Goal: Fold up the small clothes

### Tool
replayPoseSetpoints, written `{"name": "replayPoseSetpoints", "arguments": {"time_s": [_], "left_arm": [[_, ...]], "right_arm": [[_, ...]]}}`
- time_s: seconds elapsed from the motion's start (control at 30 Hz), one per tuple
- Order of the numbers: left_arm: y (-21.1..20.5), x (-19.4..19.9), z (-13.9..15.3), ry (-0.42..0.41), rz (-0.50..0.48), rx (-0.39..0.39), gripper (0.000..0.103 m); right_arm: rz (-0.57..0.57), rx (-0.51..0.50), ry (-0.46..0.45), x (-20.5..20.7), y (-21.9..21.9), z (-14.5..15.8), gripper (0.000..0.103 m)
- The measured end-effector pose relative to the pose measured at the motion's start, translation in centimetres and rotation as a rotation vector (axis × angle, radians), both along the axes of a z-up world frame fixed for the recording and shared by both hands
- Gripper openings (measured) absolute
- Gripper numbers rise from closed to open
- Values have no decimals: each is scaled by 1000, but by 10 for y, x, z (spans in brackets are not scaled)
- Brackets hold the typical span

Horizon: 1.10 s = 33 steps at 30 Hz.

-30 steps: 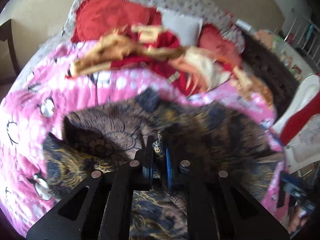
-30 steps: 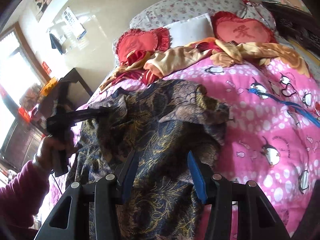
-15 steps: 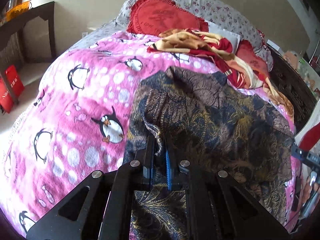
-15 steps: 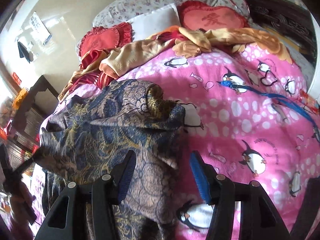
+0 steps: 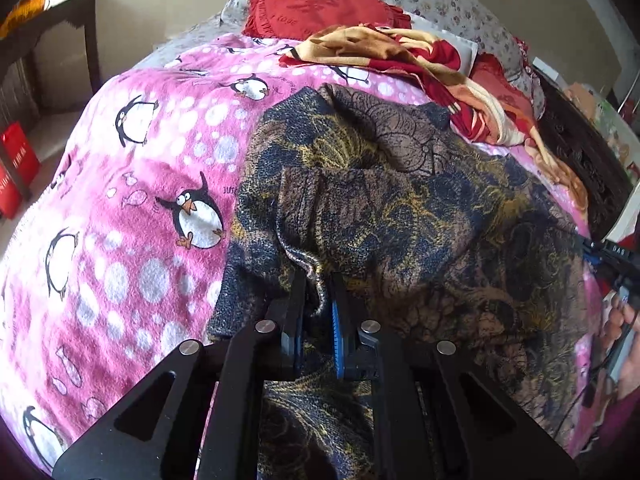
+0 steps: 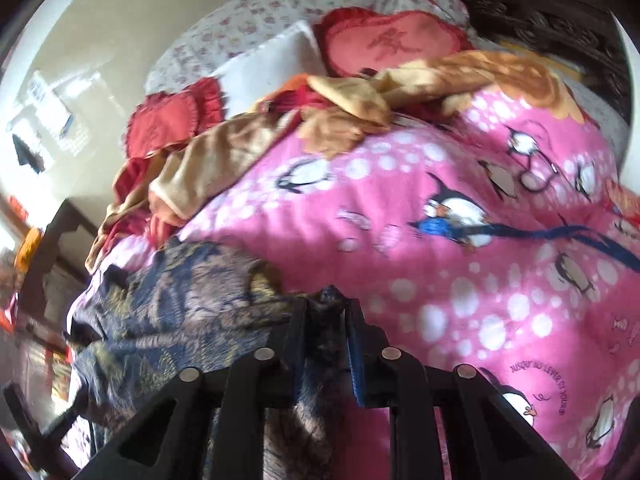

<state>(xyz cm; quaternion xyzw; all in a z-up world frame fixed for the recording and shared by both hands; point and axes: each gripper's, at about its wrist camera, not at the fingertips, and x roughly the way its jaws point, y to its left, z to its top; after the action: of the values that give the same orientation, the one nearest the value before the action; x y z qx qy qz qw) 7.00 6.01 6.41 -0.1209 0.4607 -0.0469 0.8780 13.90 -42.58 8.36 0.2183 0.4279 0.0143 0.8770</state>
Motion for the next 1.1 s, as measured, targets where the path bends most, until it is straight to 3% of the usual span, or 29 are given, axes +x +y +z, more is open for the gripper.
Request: {"name": "replayPoseSetpoints", "arguments": {"time_s": [0.03, 0.1, 0.17, 0.2, 0.23, 0.27, 0.33, 0.47, 0.57, 0.7, 0.77, 0.93, 1.1], "left_arm": [[2, -2, 4, -13, 0, -1, 9], [4, -6, 14, -43, -2, 11, 13], [5, -8, 22, -78, 1, 21, 24], [4, -8, 26, -97, 5, 26, 29], [4, -8, 29, -111, 8, 29, 40], [2, -6, 31, -123, 13, 35, 48], [-1, -3, 33, -147, 20, 40, 49], [-12, 19, 21, -122, 8, 105, 50], [-12, 38, 5, -83, 39, 149, 50], [1, 59, -15, -29, 87, 139, 52], [6, 59, -15, -30, 90, 112, 52], [3, 55, -16, -41, 71, 141, 52], [2, 51, -14, -30, 81, 130, 52]], "right_arm": [[-9, 29, 2, -3, -6, 1, 17], [-18, -35, -18, -14, -7, 14, 17], [-20, -123, -28, -27, -4, 27, 21], [3, -124, -36, -31, -2, 30, 21], [29, -115, -39, -34, 0, 31, 25], [58, -110, -35, -36, 5, 32, 36], [89, -127, -24, -38, 16, 30, 46], [135, -151, -28, -31, 38, 24, 46], [99, -197, 7, -14, 43, 10, 45], [60, -161, 20, 1, 31, 0, 45], [54, -135, 27, -3, 27, 4, 45], [102, -67, 19, -41, 27, 18, 48], [183, -55, 114, -66, 45, -9, 44]]}}
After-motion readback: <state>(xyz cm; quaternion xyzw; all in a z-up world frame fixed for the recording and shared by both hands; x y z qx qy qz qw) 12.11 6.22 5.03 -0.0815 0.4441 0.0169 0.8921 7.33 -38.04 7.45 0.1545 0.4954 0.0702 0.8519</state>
